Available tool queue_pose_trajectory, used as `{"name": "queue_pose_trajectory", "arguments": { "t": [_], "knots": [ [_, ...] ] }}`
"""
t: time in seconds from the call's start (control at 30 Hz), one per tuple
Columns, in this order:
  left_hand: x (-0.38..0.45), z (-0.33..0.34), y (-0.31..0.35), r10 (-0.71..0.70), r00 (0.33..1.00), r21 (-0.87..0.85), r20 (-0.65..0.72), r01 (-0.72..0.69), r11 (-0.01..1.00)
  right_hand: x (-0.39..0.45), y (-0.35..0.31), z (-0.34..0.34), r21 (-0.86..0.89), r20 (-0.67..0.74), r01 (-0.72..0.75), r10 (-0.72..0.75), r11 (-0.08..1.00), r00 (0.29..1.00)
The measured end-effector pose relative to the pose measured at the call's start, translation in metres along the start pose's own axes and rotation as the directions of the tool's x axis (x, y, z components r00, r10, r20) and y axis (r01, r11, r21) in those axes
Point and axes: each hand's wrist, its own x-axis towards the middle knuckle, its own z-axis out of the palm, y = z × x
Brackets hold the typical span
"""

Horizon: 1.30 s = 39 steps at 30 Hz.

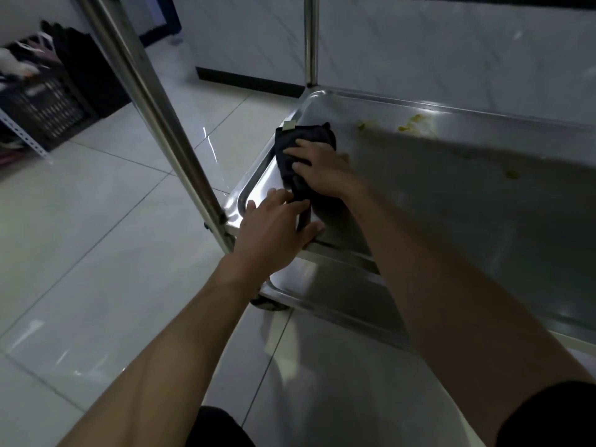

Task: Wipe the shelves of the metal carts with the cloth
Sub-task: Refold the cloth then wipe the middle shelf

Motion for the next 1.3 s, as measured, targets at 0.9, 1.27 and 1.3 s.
{"name": "queue_pose_trajectory", "arguments": {
  "t": [0.9, 1.27, 1.3],
  "knots": [
    [0.008, 0.036, 0.192, 0.196, 0.968, -0.054, 0.155, -0.19, 0.98, -0.255, 0.166, -0.141, -0.046, -0.247, -0.568, 0.541, 0.822, 0.804],
    [0.006, 0.034, 0.189, 0.251, 0.96, -0.091, 0.121, -0.241, 0.966, -0.304, 0.134, -0.12, -0.105, -0.319, -0.565, 0.511, 0.818, 0.798],
    [0.007, 0.032, 0.188, 0.263, 0.957, -0.098, 0.123, -0.252, 0.963, -0.308, 0.128, -0.114, -0.109, -0.319, -0.56, 0.505, 0.821, 0.802]
  ]
}}
